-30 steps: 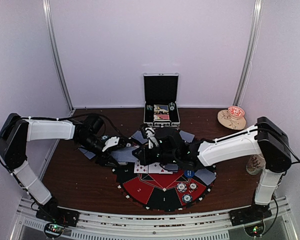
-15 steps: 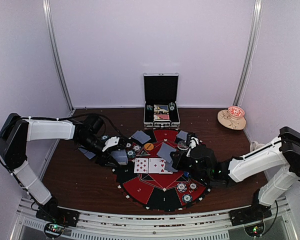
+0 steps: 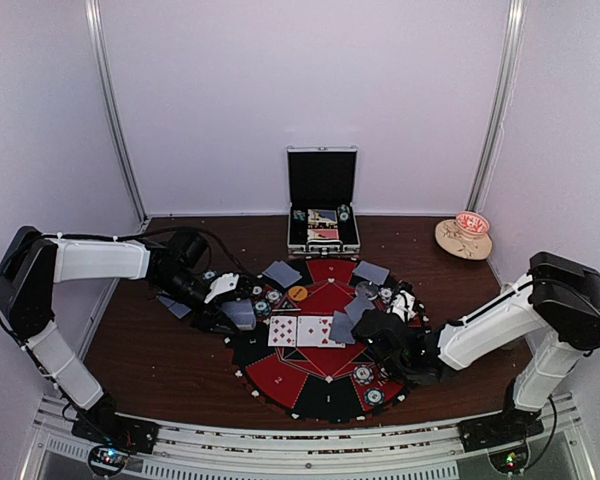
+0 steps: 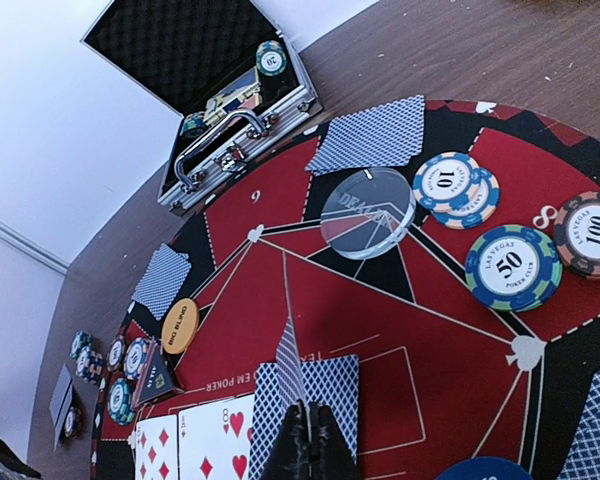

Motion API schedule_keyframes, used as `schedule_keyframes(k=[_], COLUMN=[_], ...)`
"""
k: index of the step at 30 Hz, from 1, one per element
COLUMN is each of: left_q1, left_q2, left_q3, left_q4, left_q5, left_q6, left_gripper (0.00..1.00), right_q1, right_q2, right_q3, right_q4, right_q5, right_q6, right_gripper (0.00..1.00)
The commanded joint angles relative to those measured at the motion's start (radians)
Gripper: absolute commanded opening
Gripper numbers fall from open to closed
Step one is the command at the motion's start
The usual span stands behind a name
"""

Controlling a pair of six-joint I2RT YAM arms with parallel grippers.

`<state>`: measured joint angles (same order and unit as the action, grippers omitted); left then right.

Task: Distribute texas hold em gaming equipment
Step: Place the poker card in the community card area.

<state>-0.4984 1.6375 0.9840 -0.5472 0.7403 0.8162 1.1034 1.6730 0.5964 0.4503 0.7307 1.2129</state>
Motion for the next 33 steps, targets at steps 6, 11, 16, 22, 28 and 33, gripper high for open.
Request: schedule_keyframes(k=[6,11,16,22,28,33], left_q1=[0.004,0.004,0.003,0.004,0.003,0.003], left_q2=[0.003,0.003,0.005,0.001,0.003,-0.001], left_q3=[0.007,0.009,0.01,0.007,0.009,0.008], left_q4=[0.021,0.021,0.021,0.021,0.02,0.021], left_q5=[0.018,0.017,0.017,0.016,0.016,0.016], left_q6=[-0.005,-0.005,-0.006,-0.006,-0.005,-0.008], left_gripper=[0.46,0.46,0.46,0.46,0.46,0.46], right_q1=[0.007,0.01,0.018,0.034,0.057,0.077], right_q2=[0.033,0.058,0.084,0.078,0.069,0.057], right_q3=[0.034,0.047,0.05,0.054,0.064,0.075], right_q4=[-0.089,-0.097,-0.095,-0.111,-0.139,-0.187], right_q5=[0.082,0.056,0.044,0.047,0.059,0.083], right_q6=[0.061,0.054,0.062,0.061,0.061,0.076], right_gripper=[0.0,0.0,0.0,0.08,0.13,0.14])
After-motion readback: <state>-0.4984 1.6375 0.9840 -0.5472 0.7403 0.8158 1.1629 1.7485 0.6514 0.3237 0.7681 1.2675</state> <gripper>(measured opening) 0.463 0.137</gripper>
